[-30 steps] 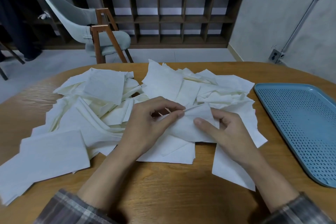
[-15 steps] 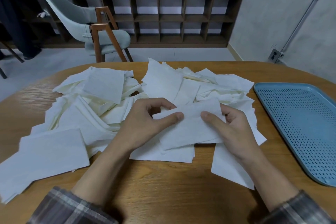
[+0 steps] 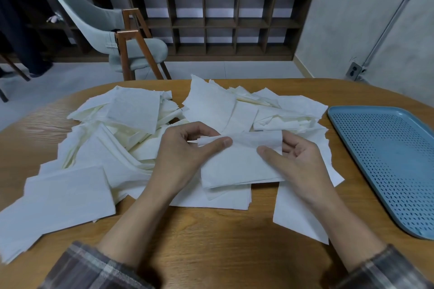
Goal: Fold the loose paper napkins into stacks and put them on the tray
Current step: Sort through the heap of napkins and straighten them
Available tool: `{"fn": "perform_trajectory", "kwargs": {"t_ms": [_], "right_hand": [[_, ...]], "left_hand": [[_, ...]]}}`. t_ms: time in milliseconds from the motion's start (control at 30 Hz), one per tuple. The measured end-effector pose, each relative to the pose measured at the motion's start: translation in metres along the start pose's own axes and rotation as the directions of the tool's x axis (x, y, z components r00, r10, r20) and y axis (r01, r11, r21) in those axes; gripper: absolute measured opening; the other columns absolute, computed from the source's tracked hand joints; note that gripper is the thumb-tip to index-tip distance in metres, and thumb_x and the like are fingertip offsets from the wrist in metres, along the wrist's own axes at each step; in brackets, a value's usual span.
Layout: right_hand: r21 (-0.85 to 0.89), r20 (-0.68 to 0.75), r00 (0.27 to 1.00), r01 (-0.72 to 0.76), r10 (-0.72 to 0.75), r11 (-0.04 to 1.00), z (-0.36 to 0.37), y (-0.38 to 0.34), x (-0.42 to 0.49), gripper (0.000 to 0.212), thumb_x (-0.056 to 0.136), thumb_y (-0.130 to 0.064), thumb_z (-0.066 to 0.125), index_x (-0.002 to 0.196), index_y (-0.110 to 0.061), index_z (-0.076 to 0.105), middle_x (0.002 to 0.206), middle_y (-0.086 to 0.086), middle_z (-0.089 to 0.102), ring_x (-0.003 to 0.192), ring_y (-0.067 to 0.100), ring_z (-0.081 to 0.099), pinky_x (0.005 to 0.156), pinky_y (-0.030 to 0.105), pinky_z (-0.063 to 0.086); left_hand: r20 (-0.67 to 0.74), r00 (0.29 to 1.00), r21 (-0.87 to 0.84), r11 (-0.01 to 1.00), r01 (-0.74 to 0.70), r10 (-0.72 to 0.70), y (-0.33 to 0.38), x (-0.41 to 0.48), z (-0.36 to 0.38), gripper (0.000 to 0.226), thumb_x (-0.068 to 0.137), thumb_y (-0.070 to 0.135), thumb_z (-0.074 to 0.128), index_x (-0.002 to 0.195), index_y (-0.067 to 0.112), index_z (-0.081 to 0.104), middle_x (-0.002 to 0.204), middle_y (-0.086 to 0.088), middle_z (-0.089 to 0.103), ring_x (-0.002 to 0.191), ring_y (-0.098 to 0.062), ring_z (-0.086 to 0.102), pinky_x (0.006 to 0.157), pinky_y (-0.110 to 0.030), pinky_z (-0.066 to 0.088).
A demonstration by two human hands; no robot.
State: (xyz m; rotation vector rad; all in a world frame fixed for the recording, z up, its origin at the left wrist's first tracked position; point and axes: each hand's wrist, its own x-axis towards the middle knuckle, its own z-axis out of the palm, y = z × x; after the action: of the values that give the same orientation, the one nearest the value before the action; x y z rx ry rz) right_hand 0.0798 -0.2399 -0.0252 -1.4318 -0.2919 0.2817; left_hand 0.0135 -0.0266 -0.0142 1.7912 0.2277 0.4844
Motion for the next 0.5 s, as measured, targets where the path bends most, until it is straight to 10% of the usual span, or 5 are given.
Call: {"fn": "perform_trajectory", "kwargs": {"t_ms": [333, 500], "right_hand": [[-0.292, 0.069, 0.978, 0.210, -0.198, 0.933, -0.009, 0.007, 0.006, 0.028, 0.098, 0.002, 0.068, 0.108, -0.020, 0.082, 0.115, -0.015, 0.078, 0.119, -0.001, 0.066, 0.102, 0.014, 0.047], [-0.338, -0.064, 0.964, 0.222, -0.258, 0.915, -0.018, 0.008, 0.012, 0.035, 0.099, 0.001, 0.066, 0.116, -0.027, 0.079, 0.119, -0.016, 0.076, 0.119, -0.002, 0.064, 0.092, 0.008, 0.047]], "left_hand": [[-0.005, 0.988, 0.161, 0.976, -0.149, 0.152, -0.006, -0.001, 0.003, 0.034, 0.079, 0.040, 0.090, 0.103, 0.030, 0.069, 0.083, 0.008, 0.069, 0.074, -0.010, 0.062, 0.066, -0.019, 0.048], [0.446, 0.885, 0.534, 0.754, -0.384, 0.134, -0.015, 0.002, -0.003, 0.037, 0.078, 0.062, 0.083, 0.096, 0.037, 0.064, 0.100, 0.022, 0.060, 0.098, 0.000, 0.056, 0.080, -0.018, 0.042]]}}
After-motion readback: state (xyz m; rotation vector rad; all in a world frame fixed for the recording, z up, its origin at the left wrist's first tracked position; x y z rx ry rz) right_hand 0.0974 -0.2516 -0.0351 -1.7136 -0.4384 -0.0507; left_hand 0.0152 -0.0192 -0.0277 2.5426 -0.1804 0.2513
